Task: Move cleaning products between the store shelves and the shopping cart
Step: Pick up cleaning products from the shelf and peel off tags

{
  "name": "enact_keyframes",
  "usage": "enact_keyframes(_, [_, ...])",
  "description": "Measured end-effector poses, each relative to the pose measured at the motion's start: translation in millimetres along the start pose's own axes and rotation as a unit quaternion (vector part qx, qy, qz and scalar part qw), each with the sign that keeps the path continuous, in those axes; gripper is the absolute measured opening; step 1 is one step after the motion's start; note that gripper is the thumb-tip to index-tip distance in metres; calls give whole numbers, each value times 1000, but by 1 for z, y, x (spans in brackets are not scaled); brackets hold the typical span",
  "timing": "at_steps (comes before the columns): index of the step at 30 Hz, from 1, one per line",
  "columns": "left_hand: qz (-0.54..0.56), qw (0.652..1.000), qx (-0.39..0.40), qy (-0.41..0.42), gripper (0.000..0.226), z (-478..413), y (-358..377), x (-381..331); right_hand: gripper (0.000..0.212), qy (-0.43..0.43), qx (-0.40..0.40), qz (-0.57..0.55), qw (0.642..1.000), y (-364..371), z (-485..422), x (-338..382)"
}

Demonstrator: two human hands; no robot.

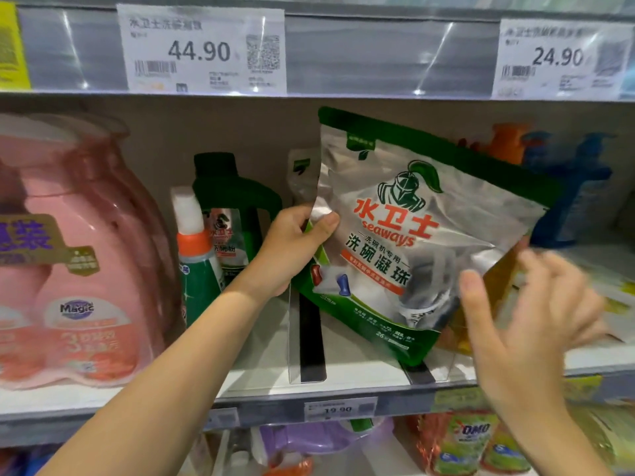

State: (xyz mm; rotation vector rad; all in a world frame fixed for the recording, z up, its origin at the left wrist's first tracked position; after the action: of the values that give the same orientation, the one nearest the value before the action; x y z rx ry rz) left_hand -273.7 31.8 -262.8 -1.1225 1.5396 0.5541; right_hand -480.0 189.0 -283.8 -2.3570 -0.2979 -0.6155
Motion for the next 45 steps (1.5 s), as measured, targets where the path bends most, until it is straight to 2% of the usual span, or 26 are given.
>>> enact_keyframes(2, [-5, 1000, 3, 17, 14, 6, 3, -11, 40, -6, 30, -19, 999, 11, 5, 5])
enact_keyframes(4, [-32, 999, 1, 41, 12, 14, 7, -24, 35, -52, -11, -73, 996, 3, 7, 14])
enact_keyframes(6, [-56, 996, -4, 66, 13, 26, 13, -36, 42, -65, -46, -197, 977, -8, 8, 13])
enact_keyframes(8, [-44, 995, -2, 84, 14, 38, 19, -45, 47, -5, -22, -333, 942, -8, 5, 4])
enact_keyframes(10, [-29, 996, 1, 82, 15, 48, 20, -48, 45, 46, 24, -382, 923, -1, 2, 0])
enact_keyframes(16, [-10, 999, -34, 41, 20, 74, 18, -23, 50, 53, 115, -408, 904, 18, 6, 1])
enact_keyframes(21, [-28, 997, -39, 60, 31, 86, 17, -27, 46, 43, 107, -414, 903, 10, 14, 11])
enact_keyframes(27, [4, 999, -3, 42, 22, 100, 24, -28, 56, 54, 108, -415, 902, -2, 33, 13])
enact_keyframes(32, [28, 993, 40, 105, 24, 126, 37, -46, 67, 61, 52, -407, 910, -25, 55, 15])
enact_keyframes(35, [23, 987, 35, 154, 22, 135, 36, -75, 47, 29, 17, -421, 906, -52, 51, 30])
enact_keyframes(38, [-27, 975, 19, 221, 16, 140, 27, -117, 30, 4, 0, -438, 899, -78, 36, 52])
enact_keyframes(42, [-3, 963, 16, 269, 17, 143, 18, -166, 37, -48, 5, -426, 904, -111, 11, 87])
enact_keyframes(45, [-28, 952, -8, 304, 18, 143, 8, -194, 49, -74, -3, -421, 904, -126, -11, 107])
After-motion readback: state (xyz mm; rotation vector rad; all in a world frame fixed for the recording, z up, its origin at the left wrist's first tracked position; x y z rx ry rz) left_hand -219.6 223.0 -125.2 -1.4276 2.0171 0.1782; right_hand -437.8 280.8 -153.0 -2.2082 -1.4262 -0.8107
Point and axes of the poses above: each hand's wrist, its own z-axis away from the middle knuckle, its own y-axis out of the palm, x = y × z, the point moved 7 cm from there along -z, towards the middle knuckle, and after that the axes turned 15 degrees about x, right-handed, at the moved point
